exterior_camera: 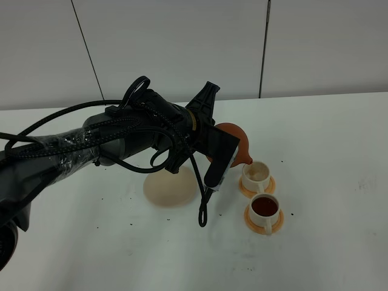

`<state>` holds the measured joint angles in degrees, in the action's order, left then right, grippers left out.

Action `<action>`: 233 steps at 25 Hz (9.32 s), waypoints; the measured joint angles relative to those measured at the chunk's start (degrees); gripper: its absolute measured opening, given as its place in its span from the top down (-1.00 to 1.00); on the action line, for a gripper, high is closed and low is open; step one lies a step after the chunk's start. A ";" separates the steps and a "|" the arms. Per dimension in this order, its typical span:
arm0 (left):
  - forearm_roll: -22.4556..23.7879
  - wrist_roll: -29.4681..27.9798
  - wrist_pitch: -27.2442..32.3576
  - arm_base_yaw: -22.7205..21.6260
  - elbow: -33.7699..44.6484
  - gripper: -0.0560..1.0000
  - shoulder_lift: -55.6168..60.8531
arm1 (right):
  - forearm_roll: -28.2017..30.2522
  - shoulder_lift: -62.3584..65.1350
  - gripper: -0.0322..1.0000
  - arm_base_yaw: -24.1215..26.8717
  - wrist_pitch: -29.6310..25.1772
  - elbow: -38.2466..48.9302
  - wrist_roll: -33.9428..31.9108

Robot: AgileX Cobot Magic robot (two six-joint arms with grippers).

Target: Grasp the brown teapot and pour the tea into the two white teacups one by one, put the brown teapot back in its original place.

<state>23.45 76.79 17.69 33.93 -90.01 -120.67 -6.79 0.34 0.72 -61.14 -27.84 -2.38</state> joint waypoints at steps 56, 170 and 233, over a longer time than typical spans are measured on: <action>3.02 3.82 -2.51 0.55 0.00 0.58 -1.77 | 0.00 0.00 0.24 0.00 0.00 0.00 -0.04; 10.33 3.92 -9.87 0.55 0.00 0.58 -1.47 | -0.02 0.00 0.24 0.00 0.00 0.00 -0.04; 9.01 3.94 -11.26 0.55 0.00 0.58 -1.47 | -0.06 0.00 0.24 0.00 0.00 0.00 -0.04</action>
<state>32.46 80.73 6.43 34.48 -90.01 -122.14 -6.86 0.34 0.72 -61.14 -27.84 -2.42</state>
